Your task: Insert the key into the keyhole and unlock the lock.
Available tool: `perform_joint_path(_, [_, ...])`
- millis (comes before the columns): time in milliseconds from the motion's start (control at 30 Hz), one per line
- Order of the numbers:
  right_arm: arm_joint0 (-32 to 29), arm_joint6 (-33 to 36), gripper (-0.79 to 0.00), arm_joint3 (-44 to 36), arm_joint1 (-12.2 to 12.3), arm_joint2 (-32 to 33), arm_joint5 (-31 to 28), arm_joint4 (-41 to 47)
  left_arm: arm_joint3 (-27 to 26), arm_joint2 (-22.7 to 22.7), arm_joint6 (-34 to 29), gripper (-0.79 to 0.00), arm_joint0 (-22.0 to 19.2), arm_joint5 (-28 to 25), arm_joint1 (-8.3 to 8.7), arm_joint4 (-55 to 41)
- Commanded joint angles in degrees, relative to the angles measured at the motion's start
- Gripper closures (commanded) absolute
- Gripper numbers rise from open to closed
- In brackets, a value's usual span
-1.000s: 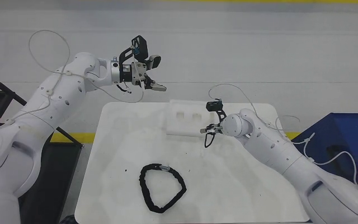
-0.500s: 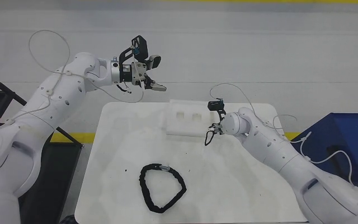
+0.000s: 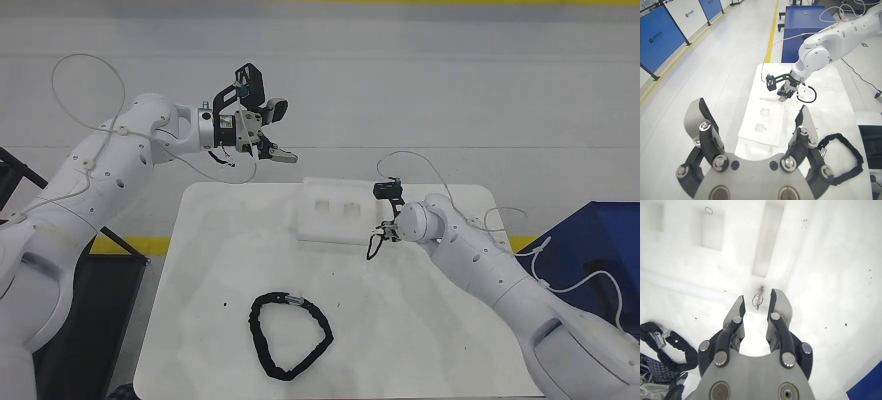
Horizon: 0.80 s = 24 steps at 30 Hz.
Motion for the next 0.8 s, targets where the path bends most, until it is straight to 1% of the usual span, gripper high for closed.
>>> perform_joint_path(0, [0.0, 0.0, -0.222, 0.5, -0.3, 0.1, -0.2, -0.1, 0.0, 0.0, 0.0, -0.785, 0.0, 0.0, 0.0, 0.0])
perform_joint_path(200, [0.2, 0.3, -0.2, 1.5, -1.1, 0.5, -0.3, -0.7, 0.0, 0.0, 0.0, -0.785, 0.0, 0.0, 0.0, 0.0])
perform_joint_path(267, [0.2, 0.7, -0.182, 1.8, -1.4, 0.5, -0.1, -1.1, 0.0, 0.0, 0.0, -0.785, 0.0, 0.0, 0.0, 0.0])
perform_joint_path(367, [0.2, 1.3, -0.074, 2.3, -1.8, 0.6, -0.1, -1.3, 0.0, 0.0, 0.0, -0.785, 0.0, 0.0, 0.0, 0.0])
perform_joint_path(467, [0.3, 1.7, 0.0, 3.2, -2.3, 0.9, 0.0, -1.4, 0.0, 0.0, 0.0, -0.785, 0.0, 0.0, 0.0, 0.0])
perform_joint_path(767, [0.8, 1.9, 0.0, 5.6, -3.2, 2.2, 0.2, -1.7, 0.0, 0.0, 0.0, -0.785, 0.0, 0.0, 0.0, 0.0])
